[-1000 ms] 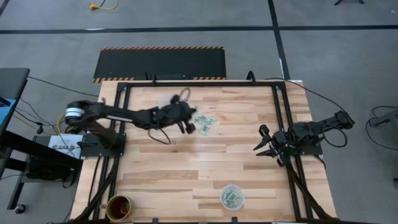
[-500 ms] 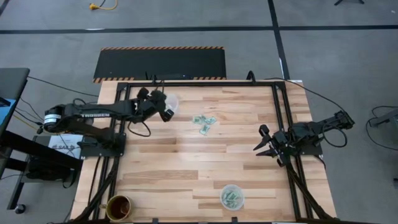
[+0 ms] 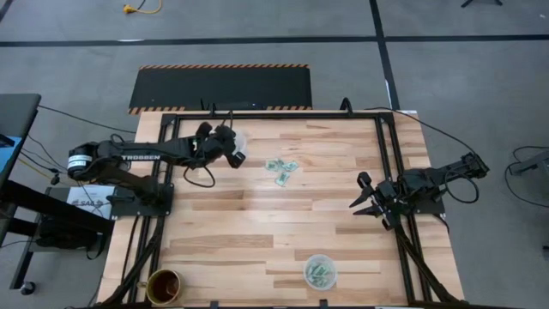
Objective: Pick and place Stevia / Truvia into bins
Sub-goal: Put the white stevia packet into the top transparent container
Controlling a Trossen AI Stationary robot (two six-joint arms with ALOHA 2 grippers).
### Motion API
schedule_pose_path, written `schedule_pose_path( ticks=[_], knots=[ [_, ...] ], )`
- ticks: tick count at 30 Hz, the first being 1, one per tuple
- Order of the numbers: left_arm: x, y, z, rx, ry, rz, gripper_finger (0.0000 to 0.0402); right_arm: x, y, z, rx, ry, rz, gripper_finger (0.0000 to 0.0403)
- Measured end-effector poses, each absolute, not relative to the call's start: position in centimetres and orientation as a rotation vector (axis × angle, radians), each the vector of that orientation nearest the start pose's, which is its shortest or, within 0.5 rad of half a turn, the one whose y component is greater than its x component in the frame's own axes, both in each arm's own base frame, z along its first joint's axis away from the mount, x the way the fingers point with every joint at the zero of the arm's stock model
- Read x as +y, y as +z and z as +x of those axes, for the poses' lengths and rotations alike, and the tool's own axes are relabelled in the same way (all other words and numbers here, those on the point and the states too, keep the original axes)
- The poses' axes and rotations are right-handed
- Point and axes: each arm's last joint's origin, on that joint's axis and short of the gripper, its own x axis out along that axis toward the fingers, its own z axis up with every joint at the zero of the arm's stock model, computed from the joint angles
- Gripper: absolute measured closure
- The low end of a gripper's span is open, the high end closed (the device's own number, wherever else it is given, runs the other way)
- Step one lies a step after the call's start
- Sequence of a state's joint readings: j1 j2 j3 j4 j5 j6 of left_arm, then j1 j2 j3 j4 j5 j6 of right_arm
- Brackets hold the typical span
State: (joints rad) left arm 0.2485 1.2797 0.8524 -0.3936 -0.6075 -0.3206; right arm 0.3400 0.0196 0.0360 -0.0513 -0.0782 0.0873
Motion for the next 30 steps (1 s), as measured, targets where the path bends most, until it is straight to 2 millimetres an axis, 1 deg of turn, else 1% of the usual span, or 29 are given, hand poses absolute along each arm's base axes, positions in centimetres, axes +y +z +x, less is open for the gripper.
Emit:
schedule_pose_path(
  ticks=[4, 8, 12, 13, 15, 21, 23, 26, 30],
  knots=[
    [7.9, 24.6, 24.5, 0.64, 0.921, -0.146, 0.0321, 3.4, 16.9, 9.0, 0.053, 0.416, 0.082, 0.03],
    [7.8, 25.3, 25.5, 0.541, 0.793, -0.21, 0.0298, 3.4, 16.9, 9.0, 0.053, 0.416, 0.081, 0.03],
    [7.3, 26.2, 27.0, 0.398, 0.686, -0.243, 0.0293, 3.4, 16.9, 9.0, 0.053, 0.416, 0.082, 0.03],
    [7.1, 26.2, 27.2, 0.388, 0.677, -0.236, 0.0293, 3.4, 16.9, 9.0, 0.053, 0.416, 0.081, 0.03],
    [6.9, 26.0, 28.3, 0.337, 0.661, -0.23, 0.0294, 3.4, 16.9, 9.0, 0.053, 0.416, 0.081, 0.03],
    [5.9, 22.6, 30.9, 0.392, 0.643, -0.218, 0.0295, 3.4, 16.9, 9.0, 0.053, 0.416, 0.081, 0.03],
    [5.6, 21.1, 31.7, 0.414, 0.668, -0.208, 0.0295, 3.4, 16.9, 9.0, 0.053, 0.416, 0.081, 0.03],
    [5.3, 19.4, 32.5, 0.449, 0.683, -0.196, 0.0295, 3.4, 16.9, 9.0, 0.053, 0.416, 0.081, 0.03],
    [5.0, 17.2, 33.3, 0.496, 0.657, -0.197, 0.0295, 3.4, 16.9, 9.0, 0.053, 0.416, 0.082, 0.03]
  ],
)
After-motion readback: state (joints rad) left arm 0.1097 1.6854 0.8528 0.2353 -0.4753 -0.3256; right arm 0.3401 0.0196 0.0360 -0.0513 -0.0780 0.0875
